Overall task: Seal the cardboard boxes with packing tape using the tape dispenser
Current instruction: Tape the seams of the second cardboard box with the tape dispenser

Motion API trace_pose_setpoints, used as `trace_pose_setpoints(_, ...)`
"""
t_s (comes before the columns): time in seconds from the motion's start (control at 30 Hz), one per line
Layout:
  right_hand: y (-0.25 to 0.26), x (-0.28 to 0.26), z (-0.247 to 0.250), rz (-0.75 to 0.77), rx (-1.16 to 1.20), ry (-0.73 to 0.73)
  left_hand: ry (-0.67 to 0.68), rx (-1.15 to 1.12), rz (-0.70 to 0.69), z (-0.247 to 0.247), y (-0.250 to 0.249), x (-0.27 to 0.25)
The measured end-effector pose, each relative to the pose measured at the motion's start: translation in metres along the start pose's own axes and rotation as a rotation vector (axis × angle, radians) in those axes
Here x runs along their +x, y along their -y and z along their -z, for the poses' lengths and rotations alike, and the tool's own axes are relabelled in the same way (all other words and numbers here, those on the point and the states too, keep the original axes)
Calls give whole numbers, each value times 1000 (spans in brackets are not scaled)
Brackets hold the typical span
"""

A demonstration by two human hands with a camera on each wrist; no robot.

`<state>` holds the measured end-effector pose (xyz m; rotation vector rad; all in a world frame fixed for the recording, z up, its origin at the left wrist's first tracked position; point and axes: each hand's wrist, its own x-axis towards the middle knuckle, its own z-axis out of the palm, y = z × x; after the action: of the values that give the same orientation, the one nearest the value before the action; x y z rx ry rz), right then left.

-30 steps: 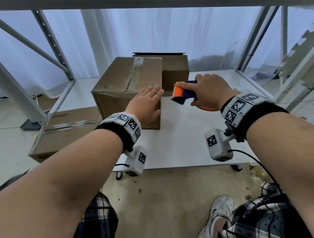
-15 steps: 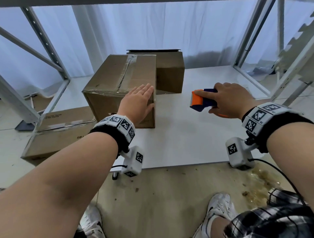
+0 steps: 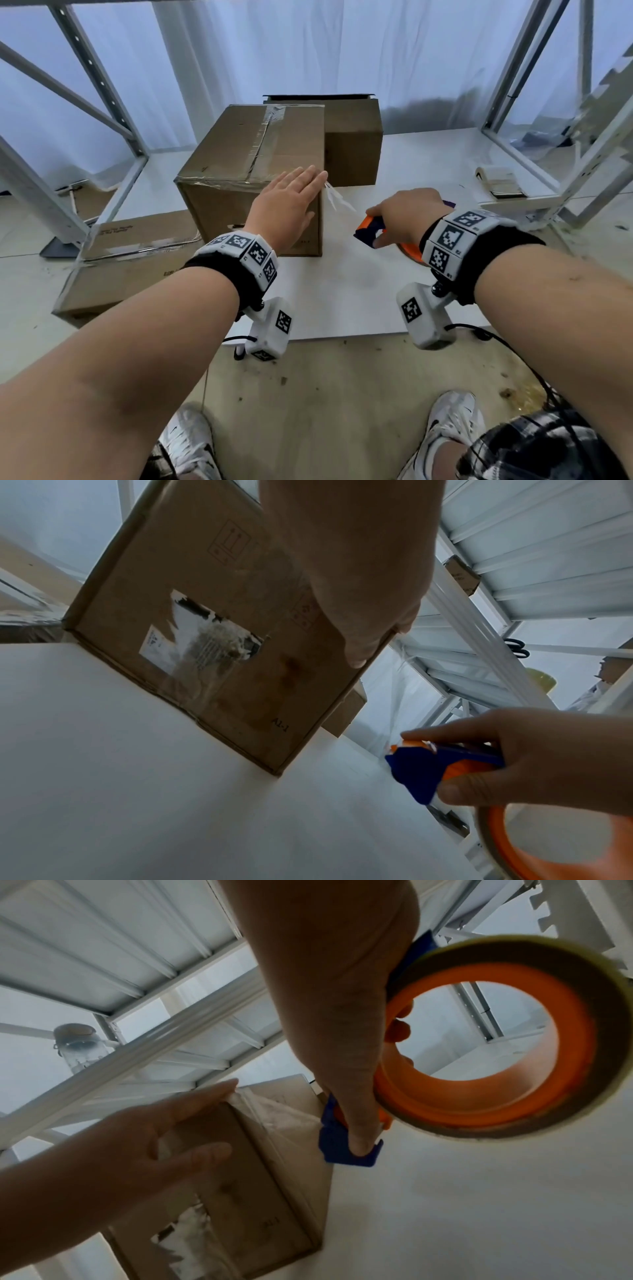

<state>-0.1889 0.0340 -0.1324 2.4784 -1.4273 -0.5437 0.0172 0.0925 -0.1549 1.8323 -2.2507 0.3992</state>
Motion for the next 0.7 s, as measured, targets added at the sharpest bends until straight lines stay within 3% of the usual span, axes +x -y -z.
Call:
trace_pose_setpoints(0.33, 25, 29, -17, -47, 124, -56, -63, 15, -3, -10, -1, 1)
trace_pose_setpoints(0.7, 29, 39, -3, -30, -67, -5, -71, 30, 6, -12, -1, 3)
